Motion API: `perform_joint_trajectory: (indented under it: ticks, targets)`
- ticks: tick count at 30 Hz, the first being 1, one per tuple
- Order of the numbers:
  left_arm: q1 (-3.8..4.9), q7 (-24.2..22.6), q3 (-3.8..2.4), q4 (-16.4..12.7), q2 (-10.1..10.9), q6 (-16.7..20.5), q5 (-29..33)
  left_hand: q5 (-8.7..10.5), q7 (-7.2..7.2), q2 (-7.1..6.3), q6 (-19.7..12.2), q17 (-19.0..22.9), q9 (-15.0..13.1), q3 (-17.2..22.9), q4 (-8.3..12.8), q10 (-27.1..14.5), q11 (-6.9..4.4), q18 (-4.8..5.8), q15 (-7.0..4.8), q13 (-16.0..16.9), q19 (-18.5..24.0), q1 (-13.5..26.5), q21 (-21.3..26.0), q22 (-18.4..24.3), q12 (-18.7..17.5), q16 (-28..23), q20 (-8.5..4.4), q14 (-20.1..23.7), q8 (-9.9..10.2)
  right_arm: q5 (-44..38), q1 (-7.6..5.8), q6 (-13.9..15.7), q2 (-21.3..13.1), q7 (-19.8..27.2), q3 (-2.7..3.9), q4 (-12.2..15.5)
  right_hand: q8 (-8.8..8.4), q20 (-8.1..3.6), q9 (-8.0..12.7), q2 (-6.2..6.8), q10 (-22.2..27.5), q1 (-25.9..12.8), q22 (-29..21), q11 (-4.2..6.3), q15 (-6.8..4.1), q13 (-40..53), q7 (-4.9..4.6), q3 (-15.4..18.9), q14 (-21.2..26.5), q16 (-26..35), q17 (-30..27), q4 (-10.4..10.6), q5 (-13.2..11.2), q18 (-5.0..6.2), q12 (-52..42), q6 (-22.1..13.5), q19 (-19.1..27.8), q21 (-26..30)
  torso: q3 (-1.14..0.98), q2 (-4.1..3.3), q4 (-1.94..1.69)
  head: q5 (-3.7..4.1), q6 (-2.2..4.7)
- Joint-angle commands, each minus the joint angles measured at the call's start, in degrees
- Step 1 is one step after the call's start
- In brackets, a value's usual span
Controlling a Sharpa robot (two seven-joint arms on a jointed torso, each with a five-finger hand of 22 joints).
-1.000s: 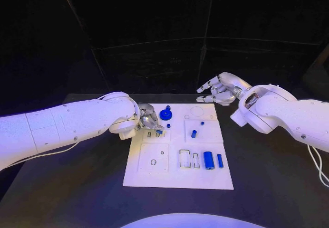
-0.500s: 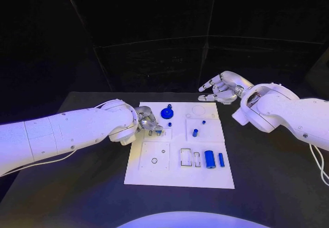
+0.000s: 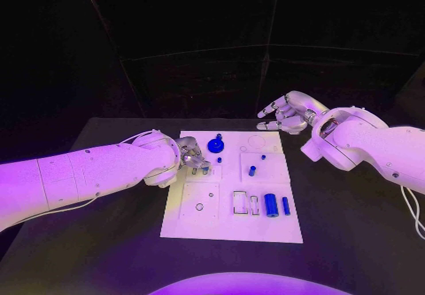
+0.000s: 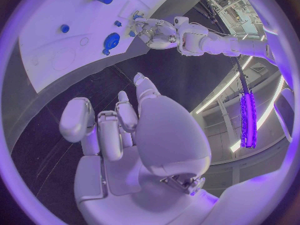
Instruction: Assemble the parts on the task board
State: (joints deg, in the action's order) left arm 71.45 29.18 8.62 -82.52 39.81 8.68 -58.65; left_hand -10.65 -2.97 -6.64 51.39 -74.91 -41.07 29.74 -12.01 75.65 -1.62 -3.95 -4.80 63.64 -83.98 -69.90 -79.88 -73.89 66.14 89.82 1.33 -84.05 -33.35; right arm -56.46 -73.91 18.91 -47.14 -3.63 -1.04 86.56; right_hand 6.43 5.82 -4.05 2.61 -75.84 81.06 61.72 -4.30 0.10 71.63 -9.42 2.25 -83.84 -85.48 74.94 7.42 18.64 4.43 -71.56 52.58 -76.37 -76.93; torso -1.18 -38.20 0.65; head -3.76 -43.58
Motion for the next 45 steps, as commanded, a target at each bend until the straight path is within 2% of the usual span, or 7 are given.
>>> perform_joint_trajectory:
  ticks: [1, 9, 32, 45]
  targets:
    - [0.00, 0.25, -0.03, 0.14, -0.13, -0.72, -2.35, -0.18, 0.22, 0.33, 0.11, -15.09, -0.11, 9.44, 9.13, 0.36, 0.07, 0.63, -0.27, -0.10, -0.73, -0.41, 0.25, -0.03, -0.06, 0.18, -0.19, -5.95, -0.34, -0.15, -0.11, -0.32, 0.02, 0.13, 0.05, 0.04, 0.13, 0.09, -0.02, -0.20, 0.45, 0.06, -0.05, 0.07, -0.30, -0.07, 0.14, 0.48, -4.11, 0.23, 6.35, 0.04, 0.20, 1.09, 0.24, 0.29, 0.34, 0.21, 0.00, -0.01, 0.04, -0.02, -0.13]
    - [-0.05, 0.59, -0.03, 0.45, -0.25, -3.50, -2.70, -0.18, 0.23, 0.29, 0.10, -15.09, -0.15, 9.55, 9.21, 0.22, 0.06, 0.62, -0.28, -0.39, -0.70, -0.39, 0.30, 0.04, -0.32, 0.18, -0.19, -5.95, -0.37, -0.15, -0.11, -0.39, 0.06, 0.10, 0.05, 0.04, 0.13, 0.09, -0.02, -0.20, 0.45, 0.06, -0.05, 0.07, -0.30, -0.07, 0.14, 0.48, -4.11, 0.23, 6.35, 0.04, 0.20, 1.09, 0.24, 0.29, 0.34, 0.21, -0.01, 0.00, -0.01, -0.03, -0.34]
    - [-0.05, 0.90, -0.04, 0.23, 0.00, -6.03, -2.97, -0.17, 0.24, 0.19, 0.06, -15.09, -0.30, 9.87, 9.46, 0.13, 0.05, 0.61, -0.30, -0.62, -0.70, -0.31, 0.33, 0.05, -0.52, 0.18, -0.21, -5.95, -0.48, -0.15, -0.11, -0.65, 0.20, 0.06, 0.05, -0.02, 0.15, 0.09, -0.02, -0.24, 0.46, 0.03, -0.09, 0.08, -0.30, -0.09, 0.15, 0.53, -4.12, 0.22, 6.38, 0.10, 0.21, 1.10, 0.25, 0.31, 0.35, 0.24, 0.00, 0.03, -0.01, -0.13, -0.89]
    - [-0.05, 0.96, -0.04, 0.31, 0.00, -6.85, -2.97, -0.16, 0.24, 0.12, 0.05, -15.09, -0.38, 10.01, 9.59, 0.12, 0.04, 0.62, -0.30, -0.68, -0.71, -0.26, 0.31, 0.00, -0.57, 0.18, -0.21, -5.95, -0.55, -0.15, -0.11, -0.78, 0.19, -0.02, 0.05, -0.04, 0.15, 0.09, -0.02, -0.24, 0.46, 0.03, -0.09, 0.08, -0.30, -0.09, 0.15, 0.53, -4.12, 0.22, 6.38, 0.10, 0.21, 1.10, 0.25, 0.31, 0.35, 0.24, -0.04, 0.01, 0.01, -0.15, -0.98]
